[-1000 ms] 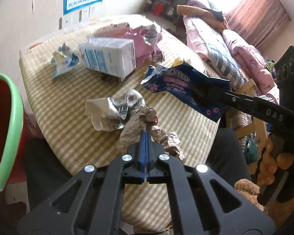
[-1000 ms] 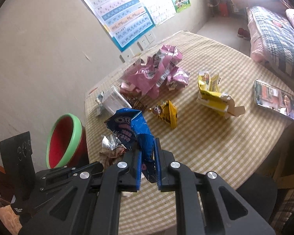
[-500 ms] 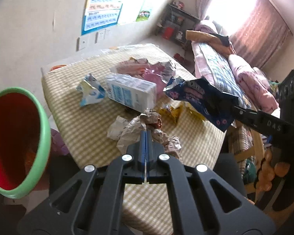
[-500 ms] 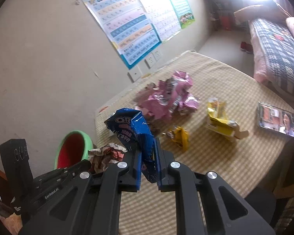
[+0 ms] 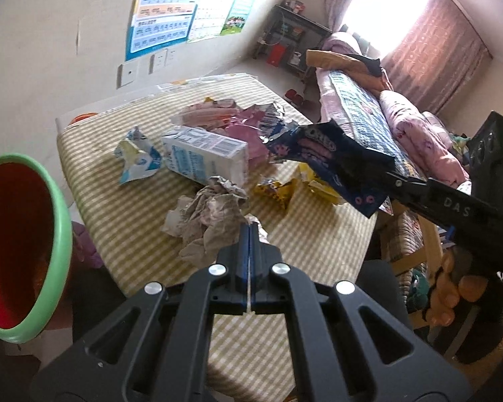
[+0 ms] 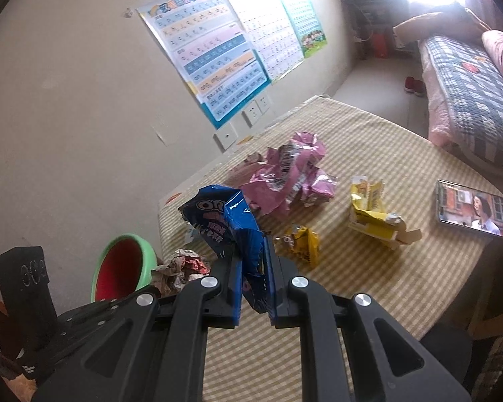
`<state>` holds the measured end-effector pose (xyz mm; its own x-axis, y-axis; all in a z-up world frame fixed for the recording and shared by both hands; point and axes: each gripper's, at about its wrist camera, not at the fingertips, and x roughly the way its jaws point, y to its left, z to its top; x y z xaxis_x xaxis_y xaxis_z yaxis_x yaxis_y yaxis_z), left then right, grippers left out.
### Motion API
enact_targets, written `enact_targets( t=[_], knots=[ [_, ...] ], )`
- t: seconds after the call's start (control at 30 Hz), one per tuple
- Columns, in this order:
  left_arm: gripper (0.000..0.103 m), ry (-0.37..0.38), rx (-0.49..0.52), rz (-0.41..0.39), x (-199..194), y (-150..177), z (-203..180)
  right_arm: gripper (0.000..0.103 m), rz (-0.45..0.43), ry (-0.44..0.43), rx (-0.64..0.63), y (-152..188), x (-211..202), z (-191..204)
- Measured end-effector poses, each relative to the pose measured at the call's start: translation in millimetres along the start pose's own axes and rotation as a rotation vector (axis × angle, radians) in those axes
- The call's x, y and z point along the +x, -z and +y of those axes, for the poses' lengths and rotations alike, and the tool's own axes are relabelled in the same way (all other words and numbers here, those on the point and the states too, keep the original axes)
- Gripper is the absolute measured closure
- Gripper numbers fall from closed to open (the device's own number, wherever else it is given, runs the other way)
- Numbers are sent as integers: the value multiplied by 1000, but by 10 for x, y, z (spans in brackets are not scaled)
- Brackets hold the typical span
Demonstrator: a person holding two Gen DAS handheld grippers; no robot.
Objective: Collect trash
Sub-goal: 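Carry the paper wad in the left gripper toward the bin while the right holds the blue wrapper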
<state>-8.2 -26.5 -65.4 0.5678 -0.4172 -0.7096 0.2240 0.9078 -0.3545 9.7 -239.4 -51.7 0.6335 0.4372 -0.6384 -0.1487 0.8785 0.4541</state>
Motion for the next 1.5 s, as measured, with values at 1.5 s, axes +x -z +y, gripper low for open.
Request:
enact_targets(
  t=[1.5],
  knots=[
    [99,-169,-195,-124,-662,-95,1067,92,37,-55,-91,17,184,543]
  ],
)
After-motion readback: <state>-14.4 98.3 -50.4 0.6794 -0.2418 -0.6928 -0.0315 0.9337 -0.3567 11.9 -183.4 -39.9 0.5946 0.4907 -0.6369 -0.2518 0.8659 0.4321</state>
